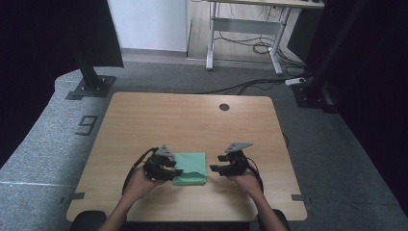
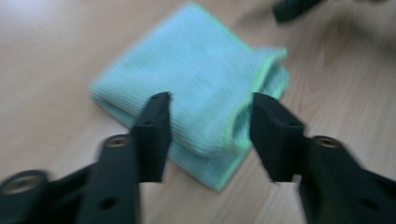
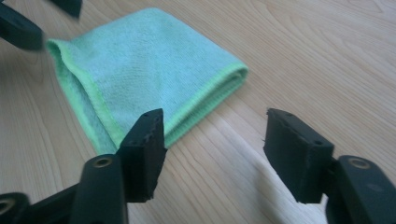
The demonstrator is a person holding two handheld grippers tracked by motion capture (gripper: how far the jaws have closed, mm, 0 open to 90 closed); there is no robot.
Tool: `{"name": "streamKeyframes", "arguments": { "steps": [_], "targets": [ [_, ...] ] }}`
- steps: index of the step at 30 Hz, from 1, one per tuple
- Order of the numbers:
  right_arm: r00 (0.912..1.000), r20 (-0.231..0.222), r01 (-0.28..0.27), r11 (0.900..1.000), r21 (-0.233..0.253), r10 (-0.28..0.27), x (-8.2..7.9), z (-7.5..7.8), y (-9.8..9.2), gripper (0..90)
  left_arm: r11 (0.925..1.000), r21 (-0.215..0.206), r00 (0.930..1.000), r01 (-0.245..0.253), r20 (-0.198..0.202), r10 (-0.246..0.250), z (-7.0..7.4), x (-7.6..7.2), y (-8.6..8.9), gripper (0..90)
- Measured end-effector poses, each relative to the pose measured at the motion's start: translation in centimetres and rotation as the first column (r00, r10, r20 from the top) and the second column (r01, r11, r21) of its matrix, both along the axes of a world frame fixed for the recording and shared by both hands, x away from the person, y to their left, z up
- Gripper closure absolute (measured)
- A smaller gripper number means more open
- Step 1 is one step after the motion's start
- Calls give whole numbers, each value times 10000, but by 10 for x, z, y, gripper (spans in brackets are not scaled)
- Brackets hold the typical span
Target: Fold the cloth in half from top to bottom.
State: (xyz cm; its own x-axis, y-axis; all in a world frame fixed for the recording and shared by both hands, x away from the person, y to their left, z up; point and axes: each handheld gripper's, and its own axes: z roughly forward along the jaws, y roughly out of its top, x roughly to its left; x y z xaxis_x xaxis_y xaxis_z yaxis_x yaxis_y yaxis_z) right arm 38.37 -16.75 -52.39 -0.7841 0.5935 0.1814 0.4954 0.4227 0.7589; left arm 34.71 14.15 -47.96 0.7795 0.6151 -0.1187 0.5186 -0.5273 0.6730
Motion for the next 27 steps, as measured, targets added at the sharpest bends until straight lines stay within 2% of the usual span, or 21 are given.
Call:
{"name": "streamKeyframes", "arguments": {
  "steps": [4,7,9,13,19,23,27],
  "targets": [
    [9997,179,136,9999,-28,-135,-1,0,11,305,9985,-245,9979,-481,414,490,9,8,7,326],
    [9990,321,312,9994,-141,-307,1,-1,19,261,9953,-255,9951,-934,300,941,0,19,8,286],
    [9987,309,414,9988,-246,-407,2,-4,25,238,9947,-58,9947,-1027,85,1027,-11,22,6,260],
    [9995,216,261,9970,-731,-246,-2,-12,35,218,9940,443,9950,-995,-31,997,-29,15,6,252],
    [9995,320,23,9925,-1224,16,-14,-17,40,189,9883,1007,9934,-1146,186,1133,-40,1,9,255],
    [9989,473,4,9896,-1436,64,-18,-18,40,185,9862,1161,9929,-1181,286,1155,-45,-1,9,255],
    [9988,490,48,9883,-1523,27,-21,-20,41,185,9877,1062,9933,-1151,212,1134,-51,-2,9,256]
  ]
}}
